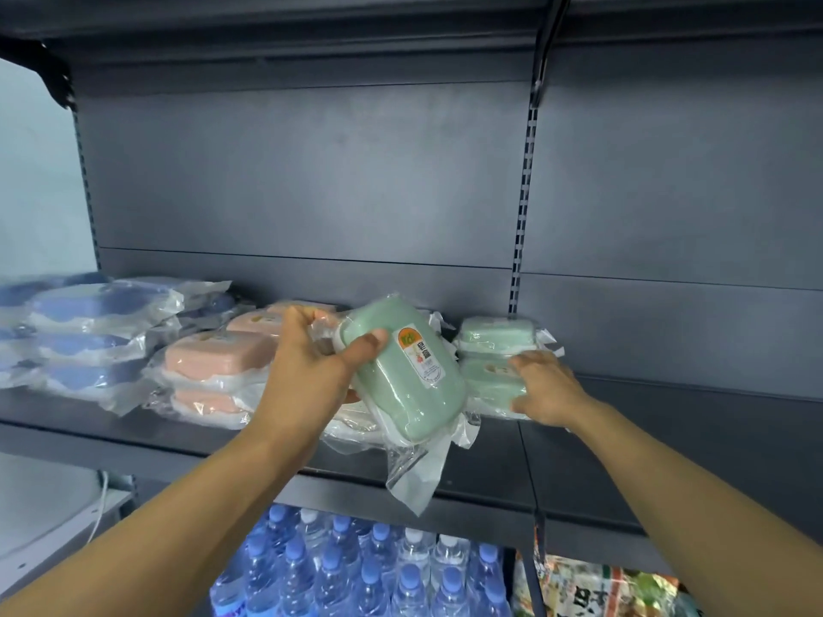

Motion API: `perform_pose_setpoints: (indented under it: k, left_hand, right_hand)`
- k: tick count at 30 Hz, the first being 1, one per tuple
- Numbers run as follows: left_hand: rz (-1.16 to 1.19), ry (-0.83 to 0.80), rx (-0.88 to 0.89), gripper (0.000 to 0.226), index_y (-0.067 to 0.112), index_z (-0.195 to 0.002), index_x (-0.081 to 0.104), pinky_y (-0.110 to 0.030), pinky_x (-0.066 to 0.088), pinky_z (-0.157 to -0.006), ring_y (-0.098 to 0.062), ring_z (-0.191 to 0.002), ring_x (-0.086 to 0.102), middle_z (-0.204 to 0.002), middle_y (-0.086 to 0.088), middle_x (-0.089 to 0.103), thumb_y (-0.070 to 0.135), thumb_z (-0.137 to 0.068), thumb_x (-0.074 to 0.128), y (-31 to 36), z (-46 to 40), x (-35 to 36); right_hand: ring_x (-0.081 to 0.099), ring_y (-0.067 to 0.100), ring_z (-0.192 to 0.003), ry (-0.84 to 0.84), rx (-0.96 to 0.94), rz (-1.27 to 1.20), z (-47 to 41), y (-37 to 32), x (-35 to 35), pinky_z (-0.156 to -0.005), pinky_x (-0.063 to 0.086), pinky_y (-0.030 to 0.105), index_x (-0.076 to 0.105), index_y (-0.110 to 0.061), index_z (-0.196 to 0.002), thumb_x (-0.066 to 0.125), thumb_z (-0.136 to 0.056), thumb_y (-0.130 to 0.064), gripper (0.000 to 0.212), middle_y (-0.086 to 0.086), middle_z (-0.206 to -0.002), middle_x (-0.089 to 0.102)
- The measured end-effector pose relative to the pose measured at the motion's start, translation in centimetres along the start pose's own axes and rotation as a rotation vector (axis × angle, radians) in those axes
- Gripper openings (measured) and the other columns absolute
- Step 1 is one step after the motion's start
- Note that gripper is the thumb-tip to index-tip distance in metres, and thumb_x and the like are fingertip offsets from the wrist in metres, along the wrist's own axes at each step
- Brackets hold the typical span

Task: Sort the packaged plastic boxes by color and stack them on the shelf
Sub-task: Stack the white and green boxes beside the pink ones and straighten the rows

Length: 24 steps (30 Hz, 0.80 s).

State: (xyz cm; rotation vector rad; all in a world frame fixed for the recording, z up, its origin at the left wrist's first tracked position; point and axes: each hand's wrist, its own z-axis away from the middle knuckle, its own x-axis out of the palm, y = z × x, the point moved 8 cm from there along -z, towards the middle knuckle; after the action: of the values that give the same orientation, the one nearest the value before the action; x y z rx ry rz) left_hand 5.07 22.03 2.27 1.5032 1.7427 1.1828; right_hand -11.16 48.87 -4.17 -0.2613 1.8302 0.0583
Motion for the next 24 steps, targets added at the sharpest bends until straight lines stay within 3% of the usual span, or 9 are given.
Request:
perform_pose_setpoints:
  k: [2,4,7,10,12,14,17,19,24]
  left_hand:
    - [0.016,0.004,0.015,0.037,0.025,-0.084,0.038,-0.034,0.055,-0.057,-0.013,-0.073,0.070,-0.084,0.003,0.065,0.016,-0.079,0.073,-0.1,-0.2,0.9]
    - [0.023,0.018,0.038,0.041,0.025,-0.082,0.035,-0.036,0.056,-0.058,-0.017,-0.076,0.068,-0.084,0.001,0.062,0.017,-0.078,0.075,-0.2,-0.4,2.1]
    - [0.052,0.037,0.036,0.050,0.024,-0.080,0.033,-0.047,0.052,-0.069,-0.025,-0.078,0.061,-0.083,-0.005,0.053,0.027,-0.070,0.082,-0.5,-0.7,4.7]
    - [0.128,0.033,-0.019,0.050,0.022,-0.078,0.032,-0.050,0.050,-0.070,-0.022,-0.077,0.058,-0.080,-0.005,0.048,0.033,-0.066,0.080,-1.1,-0.8,7.7]
    - [0.167,0.017,-0.070,0.049,0.019,-0.079,0.030,-0.043,0.051,-0.064,-0.021,-0.075,0.058,-0.081,-0.005,0.048,0.028,-0.075,0.078,-1.7,-1.0,9.5]
    - [0.144,-0.018,-0.121,0.042,0.018,-0.080,0.030,-0.035,0.052,-0.061,-0.018,-0.073,0.057,-0.082,-0.004,0.049,0.025,-0.083,0.071,-2.0,-1.4,10.9]
    - [-0.077,-0.094,-0.125,0.030,0.016,-0.086,0.039,-0.039,0.056,-0.075,-0.022,-0.078,0.058,-0.091,-0.005,0.054,0.033,-0.088,0.064,-2.1,-2.8,11.8]
    - [-0.330,-0.158,-0.057,0.022,0.016,-0.104,0.048,-0.037,0.050,-0.086,-0.023,-0.091,0.060,-0.100,-0.001,0.057,0.029,-0.090,0.059,-1.7,-3.8,11.7]
    - [-0.682,-0.221,0.143,0.045,0.014,-0.133,0.042,-0.019,0.035,-0.086,-0.021,-0.120,0.050,-0.132,-0.008,0.052,0.005,-0.090,0.051,-0.7,-6.1,11.2]
  right_hand:
    - [0.025,0.027,-0.137,0.180,0.025,-0.075,1.2,0.1,-2.4,-0.109,0.029,0.038,0.034,-0.014,-0.143,0.059,-0.088,-0.019,0.061,0.008,-0.148,0.033]
    - [0.038,0.026,-0.130,0.332,0.055,-0.471,3.1,0.1,-5.6,-0.107,0.033,0.036,0.045,-0.014,-0.136,0.053,-0.094,-0.019,0.043,0.008,-0.140,0.043]
    - [0.057,0.018,-0.114,0.108,0.038,-1.058,5.7,-1.4,-7.8,-0.103,0.042,0.036,0.054,-0.023,-0.118,0.045,-0.098,-0.035,0.025,0.001,-0.124,0.057]
    - [0.054,0.003,-0.114,-0.077,-0.132,-0.935,7.9,-3.1,-9.2,-0.096,0.044,0.026,0.046,-0.031,-0.128,0.057,-0.087,-0.046,0.045,-0.014,-0.126,0.054]
    - [0.050,-0.001,-0.116,-0.019,-0.147,-0.830,7.9,-2.6,-9.7,-0.093,0.043,0.020,0.034,-0.033,-0.138,0.073,-0.077,-0.042,0.073,-0.016,-0.130,0.048]
    - [0.049,0.005,-0.119,0.104,-0.145,-0.720,7.1,-1.9,-10.1,-0.099,0.043,0.026,0.029,-0.032,-0.143,0.079,-0.068,-0.045,0.091,-0.013,-0.134,0.044]
    - [0.052,0.011,-0.113,0.225,-0.132,-0.630,5.8,-0.4,-10.9,-0.097,0.045,0.032,0.038,-0.032,-0.134,0.078,-0.072,-0.039,0.074,-0.008,-0.129,0.049]
    - [0.055,0.012,-0.107,0.243,-0.077,-0.625,4.7,0.9,-11.0,-0.088,0.046,0.027,0.043,-0.035,-0.127,0.076,-0.073,-0.038,0.063,-0.009,-0.121,0.054]
    - [0.054,0.011,-0.096,0.081,-0.019,-0.472,1.6,1.7,-8.4,-0.065,0.044,0.017,0.047,-0.025,-0.127,0.074,-0.077,-0.034,0.058,-0.006,-0.116,0.056]
